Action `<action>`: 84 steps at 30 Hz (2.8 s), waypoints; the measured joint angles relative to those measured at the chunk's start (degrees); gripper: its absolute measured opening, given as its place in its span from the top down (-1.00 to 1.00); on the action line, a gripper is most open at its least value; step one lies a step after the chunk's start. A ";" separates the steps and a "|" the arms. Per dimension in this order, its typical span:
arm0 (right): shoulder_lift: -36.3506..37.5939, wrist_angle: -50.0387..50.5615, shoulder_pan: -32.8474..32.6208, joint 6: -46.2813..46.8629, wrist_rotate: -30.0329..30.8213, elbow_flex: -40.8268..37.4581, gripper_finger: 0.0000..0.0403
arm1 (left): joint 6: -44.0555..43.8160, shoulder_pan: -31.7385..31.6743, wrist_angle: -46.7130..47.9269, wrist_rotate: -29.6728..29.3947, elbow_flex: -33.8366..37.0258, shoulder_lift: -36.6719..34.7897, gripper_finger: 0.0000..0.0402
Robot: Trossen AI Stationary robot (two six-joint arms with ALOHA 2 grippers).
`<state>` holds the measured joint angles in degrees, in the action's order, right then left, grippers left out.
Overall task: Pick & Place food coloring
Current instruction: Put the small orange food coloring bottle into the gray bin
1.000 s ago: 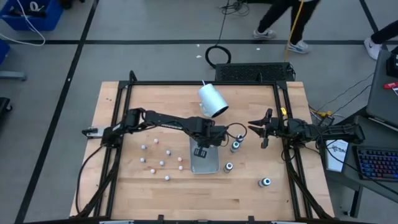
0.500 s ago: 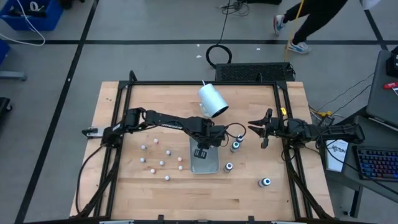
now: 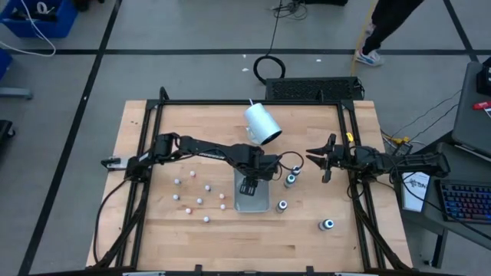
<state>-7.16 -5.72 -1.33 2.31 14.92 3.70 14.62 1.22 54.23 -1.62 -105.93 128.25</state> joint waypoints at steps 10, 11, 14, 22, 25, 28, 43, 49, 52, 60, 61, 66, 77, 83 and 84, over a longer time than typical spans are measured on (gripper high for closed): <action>0.00 0.00 -0.02 0.00 0.00 0.00 0.62 | -1.21 1.15 13.74 -5.92 -10.21 0.01 -0.06; 0.00 0.00 -0.02 0.00 0.00 0.00 0.62 | -2.13 1.09 16.15 -5.88 -11.00 0.00 -0.05; 0.00 0.00 0.00 0.00 0.00 0.00 0.62 | -5.70 0.53 21.88 -5.44 -10.32 -1.65 0.00; 0.02 -0.02 0.00 -0.02 0.00 0.00 0.62 | -12.77 -0.24 8.90 -1.17 14.08 -20.67 0.20; 0.02 0.00 -0.01 -0.02 0.00 0.00 0.62 | -19.13 -0.29 2.41 -1.69 26.43 -32.01 0.27; 0.02 -0.01 -0.01 0.00 0.00 0.00 0.62 | -27.02 -0.29 -0.33 -3.35 37.90 -42.58 0.32; 0.02 -0.02 0.00 -0.02 0.00 0.00 0.62 | -49.30 -0.29 -2.08 -7.20 58.99 -60.12 0.37; 0.02 -0.02 -0.02 -0.01 0.00 0.00 0.62 | -47.75 1.06 -1.45 -7.37 58.99 -54.56 0.27; 0.02 -0.02 -0.01 -0.02 0.00 0.00 0.62 | -47.81 1.72 -0.74 -5.55 58.99 -51.06 0.15; 0.02 -0.02 -0.02 -0.01 0.00 0.00 0.62 | -46.63 1.94 -0.80 -0.95 58.99 -46.61 -0.12; 0.02 -0.02 -0.01 -0.01 0.00 0.00 0.62 | -46.63 1.94 -0.88 -1.06 58.99 -46.65 -0.14; 0.02 -0.02 -0.02 -0.02 0.00 0.00 0.62 | -46.66 1.94 -1.09 -3.73 58.99 -46.68 -0.17; 0.02 -0.02 -0.02 0.00 0.00 0.02 0.62 | -46.63 1.94 -2.23 -4.67 58.99 -46.67 -0.06; 0.02 -0.02 0.00 -0.02 0.00 0.01 0.62 | -46.61 1.92 -2.33 -4.61 59.43 -45.25 -0.03; 0.02 -0.02 -0.02 -0.02 0.00 0.00 0.62 | -46.51 1.92 -2.35 -4.48 59.55 -44.71 -0.04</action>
<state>-7.14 -5.74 -1.34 2.28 14.92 3.71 -31.89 3.14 51.88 -6.09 -46.38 83.54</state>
